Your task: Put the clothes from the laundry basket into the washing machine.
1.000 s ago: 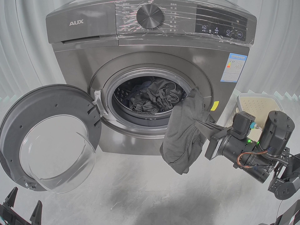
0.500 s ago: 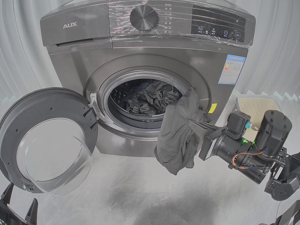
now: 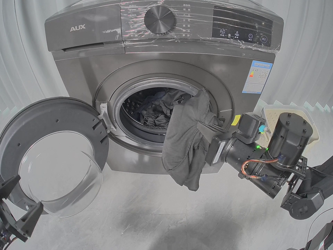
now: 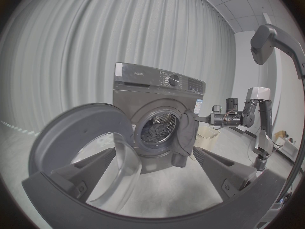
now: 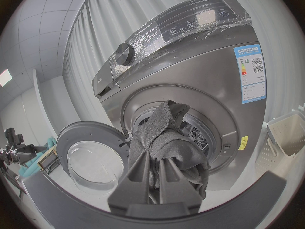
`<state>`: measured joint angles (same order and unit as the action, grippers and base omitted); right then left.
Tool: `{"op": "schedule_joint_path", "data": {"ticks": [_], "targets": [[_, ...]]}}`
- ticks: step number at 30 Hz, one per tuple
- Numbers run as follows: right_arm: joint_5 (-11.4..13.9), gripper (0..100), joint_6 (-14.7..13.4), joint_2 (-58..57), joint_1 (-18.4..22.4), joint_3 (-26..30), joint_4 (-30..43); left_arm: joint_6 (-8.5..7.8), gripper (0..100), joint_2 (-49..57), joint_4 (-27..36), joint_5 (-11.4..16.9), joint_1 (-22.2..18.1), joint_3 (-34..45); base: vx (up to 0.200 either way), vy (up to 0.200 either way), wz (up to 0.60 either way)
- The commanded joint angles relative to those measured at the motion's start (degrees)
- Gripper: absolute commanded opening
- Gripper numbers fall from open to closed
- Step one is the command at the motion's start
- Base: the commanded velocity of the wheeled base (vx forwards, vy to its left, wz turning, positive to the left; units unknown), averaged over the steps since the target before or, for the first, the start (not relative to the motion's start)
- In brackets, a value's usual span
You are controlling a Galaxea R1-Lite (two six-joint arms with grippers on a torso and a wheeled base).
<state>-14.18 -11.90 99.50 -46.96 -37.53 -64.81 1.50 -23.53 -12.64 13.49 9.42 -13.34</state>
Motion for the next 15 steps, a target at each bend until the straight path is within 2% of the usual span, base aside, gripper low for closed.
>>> {"op": "schedule_joint_path", "data": {"ticks": [1,6,10,15], "targets": [[-2.7,0,-3.0,5.6,-2.0,-7.4,-0.1,-1.41,100,-26.9,-15.0,1.9,9.4,0.9,0.000,0.000,0.00],[-2.7,0,-3.1,6.6,-1.8,-8.3,-0.1,-1.41,100,-36.2,-21.1,1.9,11.8,0.1,0.000,0.000,0.00],[-2.7,0,-3.0,7.6,-1.8,-9.2,-2.1,-1.06,100,-45.5,-28.5,2.2,13.1,-1.0,0.000,0.000,0.00],[-2.7,0,-2.8,7.8,-2.0,-9.5,-2.2,0.08,100,-53.1,-33.3,4.9,14.8,-2.7,0.000,0.000,0.00]]}}
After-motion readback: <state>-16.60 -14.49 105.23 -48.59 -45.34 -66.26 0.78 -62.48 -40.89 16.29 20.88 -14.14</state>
